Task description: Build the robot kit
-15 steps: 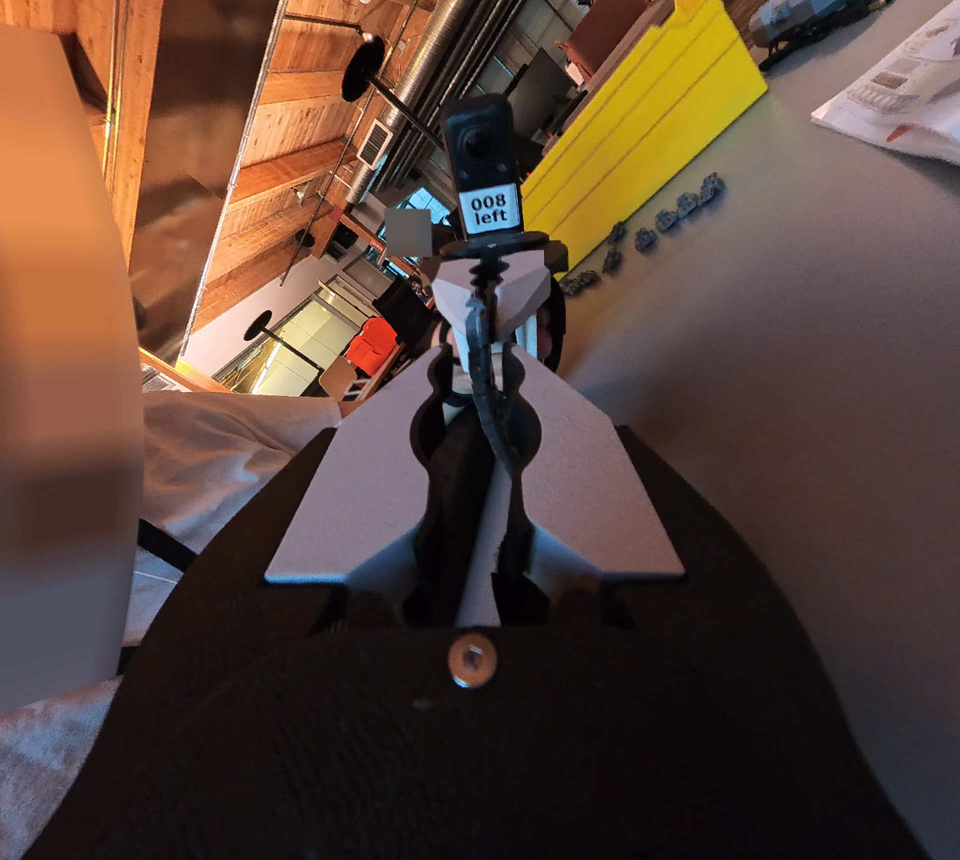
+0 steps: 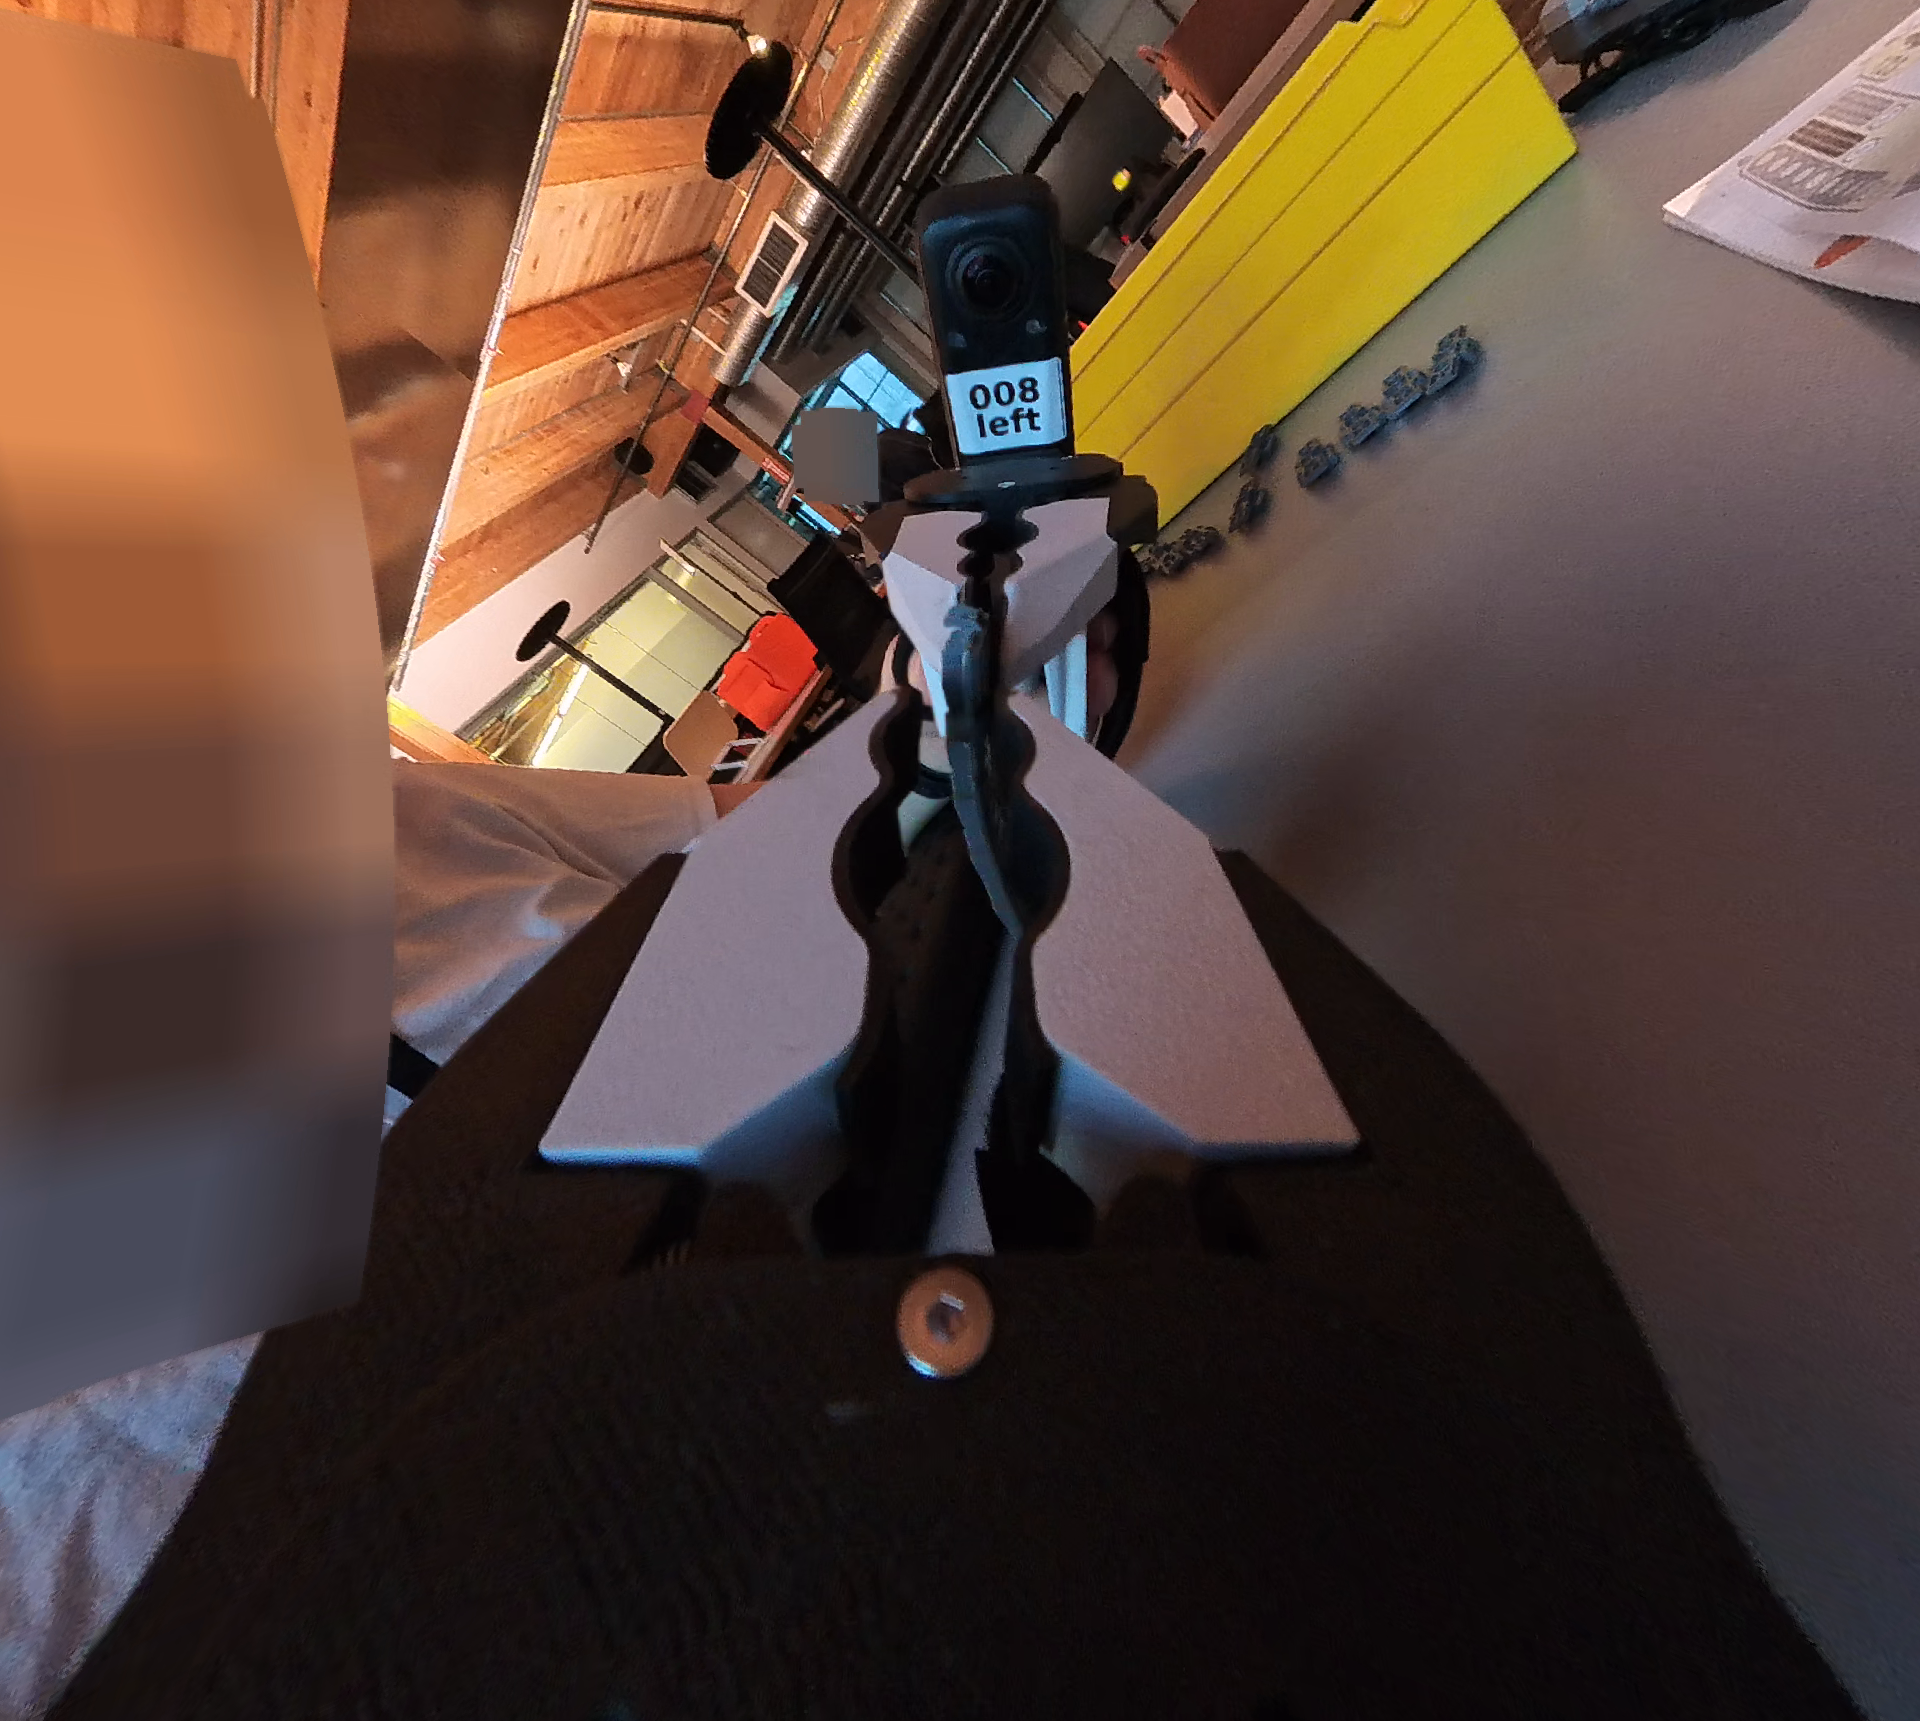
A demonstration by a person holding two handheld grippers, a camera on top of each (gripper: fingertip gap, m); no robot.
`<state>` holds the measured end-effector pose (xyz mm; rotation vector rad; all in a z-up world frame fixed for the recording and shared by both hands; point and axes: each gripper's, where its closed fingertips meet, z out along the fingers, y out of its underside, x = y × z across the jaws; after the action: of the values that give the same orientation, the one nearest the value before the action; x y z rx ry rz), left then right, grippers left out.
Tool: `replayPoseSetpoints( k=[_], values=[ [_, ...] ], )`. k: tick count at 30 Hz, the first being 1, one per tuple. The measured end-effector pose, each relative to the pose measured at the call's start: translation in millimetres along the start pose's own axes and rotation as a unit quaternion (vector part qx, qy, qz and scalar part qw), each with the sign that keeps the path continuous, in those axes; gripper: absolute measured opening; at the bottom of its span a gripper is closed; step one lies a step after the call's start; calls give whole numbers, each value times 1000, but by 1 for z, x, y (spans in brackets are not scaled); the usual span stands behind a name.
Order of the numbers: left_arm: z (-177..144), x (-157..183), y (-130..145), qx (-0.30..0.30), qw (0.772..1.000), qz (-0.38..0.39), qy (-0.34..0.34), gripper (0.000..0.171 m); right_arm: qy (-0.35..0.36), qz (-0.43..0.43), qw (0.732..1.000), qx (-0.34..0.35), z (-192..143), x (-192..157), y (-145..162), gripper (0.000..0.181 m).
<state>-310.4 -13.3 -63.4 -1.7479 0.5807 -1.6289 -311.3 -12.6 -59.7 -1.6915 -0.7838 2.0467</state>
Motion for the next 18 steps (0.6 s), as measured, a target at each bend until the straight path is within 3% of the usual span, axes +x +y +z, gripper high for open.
replayPoseSetpoints(
  k=[9, 16, 18],
  values=[
    [2, 9, 0, 4, 1000, 1, 29, 2, -5, 28, 1000, -9, 0, -5, 0, 4],
    [5, 7, -1, 7, 1000, -6, 28, 15, 27, -19, 999, -16, 0, -1, 1, 4],
    [4, 8, -1, 9, 999, -9, 34, 6, 26, -27, 999, -19, 2, -2, 2, 4]
  ],
)
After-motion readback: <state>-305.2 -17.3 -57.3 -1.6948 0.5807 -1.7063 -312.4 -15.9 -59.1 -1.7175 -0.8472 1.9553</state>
